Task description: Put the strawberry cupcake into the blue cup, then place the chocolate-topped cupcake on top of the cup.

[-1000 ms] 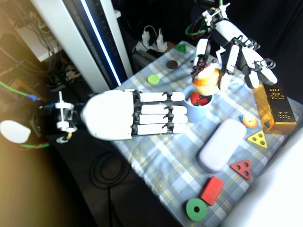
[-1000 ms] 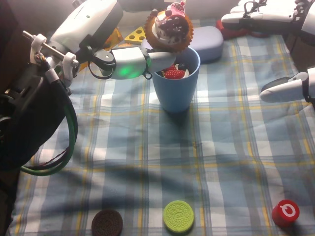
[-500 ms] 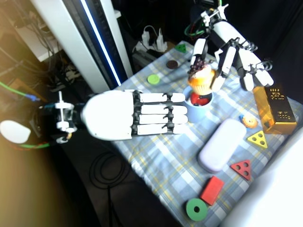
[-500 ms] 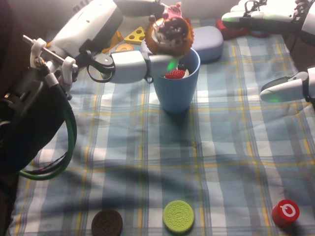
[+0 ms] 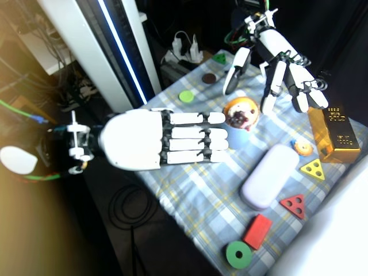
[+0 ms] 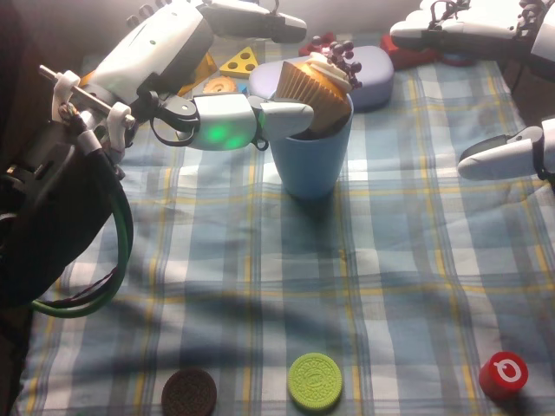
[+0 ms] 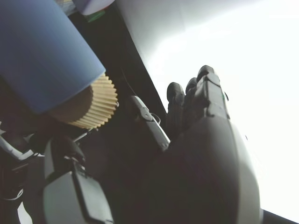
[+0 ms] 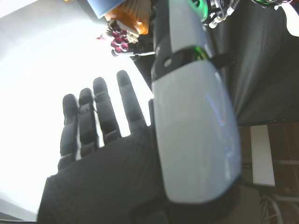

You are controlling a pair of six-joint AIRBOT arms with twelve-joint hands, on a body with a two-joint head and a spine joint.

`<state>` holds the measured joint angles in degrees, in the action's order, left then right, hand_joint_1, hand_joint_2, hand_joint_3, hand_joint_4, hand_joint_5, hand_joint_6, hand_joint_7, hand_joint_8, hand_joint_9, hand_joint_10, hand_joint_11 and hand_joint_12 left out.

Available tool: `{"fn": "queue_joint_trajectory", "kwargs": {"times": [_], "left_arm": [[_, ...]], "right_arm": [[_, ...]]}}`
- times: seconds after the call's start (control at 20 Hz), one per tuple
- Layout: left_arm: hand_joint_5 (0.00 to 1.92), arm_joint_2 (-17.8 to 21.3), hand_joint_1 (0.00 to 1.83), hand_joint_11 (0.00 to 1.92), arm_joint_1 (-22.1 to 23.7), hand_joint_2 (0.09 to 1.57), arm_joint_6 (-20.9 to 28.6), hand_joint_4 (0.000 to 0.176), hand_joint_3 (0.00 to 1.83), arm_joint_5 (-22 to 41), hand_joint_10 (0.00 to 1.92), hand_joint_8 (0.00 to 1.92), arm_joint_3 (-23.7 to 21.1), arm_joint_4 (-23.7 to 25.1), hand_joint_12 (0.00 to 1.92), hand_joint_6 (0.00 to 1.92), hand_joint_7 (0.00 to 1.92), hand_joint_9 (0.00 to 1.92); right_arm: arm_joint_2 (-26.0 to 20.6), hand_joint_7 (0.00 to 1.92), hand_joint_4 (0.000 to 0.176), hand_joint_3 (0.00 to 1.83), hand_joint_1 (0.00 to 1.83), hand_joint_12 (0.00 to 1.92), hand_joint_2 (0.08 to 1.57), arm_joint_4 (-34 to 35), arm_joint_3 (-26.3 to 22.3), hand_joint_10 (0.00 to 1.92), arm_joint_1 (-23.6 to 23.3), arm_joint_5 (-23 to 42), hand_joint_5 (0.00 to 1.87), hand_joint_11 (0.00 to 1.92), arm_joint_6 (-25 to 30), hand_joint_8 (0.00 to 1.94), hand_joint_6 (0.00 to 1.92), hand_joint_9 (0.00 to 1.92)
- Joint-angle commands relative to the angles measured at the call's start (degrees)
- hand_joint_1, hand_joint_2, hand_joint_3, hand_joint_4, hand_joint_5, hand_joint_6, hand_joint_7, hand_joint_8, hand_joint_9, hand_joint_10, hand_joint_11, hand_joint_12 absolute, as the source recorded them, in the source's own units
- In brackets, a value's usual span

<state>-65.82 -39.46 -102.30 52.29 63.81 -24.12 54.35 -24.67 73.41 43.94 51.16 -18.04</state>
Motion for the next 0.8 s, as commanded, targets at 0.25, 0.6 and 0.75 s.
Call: {"fn": "queue_joint_trajectory", "kwargs": {"times": [0.25,0.6,0.75], "left_arm": [[0.95,1.2,0.76,0.0,0.8,0.88,0.4,0.172,0.0,7.2,0.0,0.0,-0.3,1.7,0.0,0.04,0.28,0.07],[0.01,9.4,0.28,0.0,-3.4,0.74,0.4,0.153,0.01,8.7,0.0,0.0,-5.0,0.4,0.0,0.0,0.0,0.0],[0.01,12.9,0.01,0.0,-8.2,0.79,0.4,0.141,0.02,12.1,0.0,0.0,-7.9,-3.2,0.0,0.0,0.0,0.0]], "right_arm": [[0.0,0.21,0.043,0.0,0.55,0.19,1.02,3.0,0.0,0.0,-0.2,6.2,0.14,0.0,0.3,0.0,0.0,0.11],[-0.3,0.14,0.119,0.0,0.47,0.03,0.99,5.0,-0.4,0.0,0.6,6.3,0.15,0.0,-0.2,0.0,0.0,0.02],[-0.4,0.08,0.121,0.0,0.39,0.0,1.0,7.3,-0.5,0.0,2.6,7.6,0.15,0.0,-0.6,0.0,0.0,0.0]]}}
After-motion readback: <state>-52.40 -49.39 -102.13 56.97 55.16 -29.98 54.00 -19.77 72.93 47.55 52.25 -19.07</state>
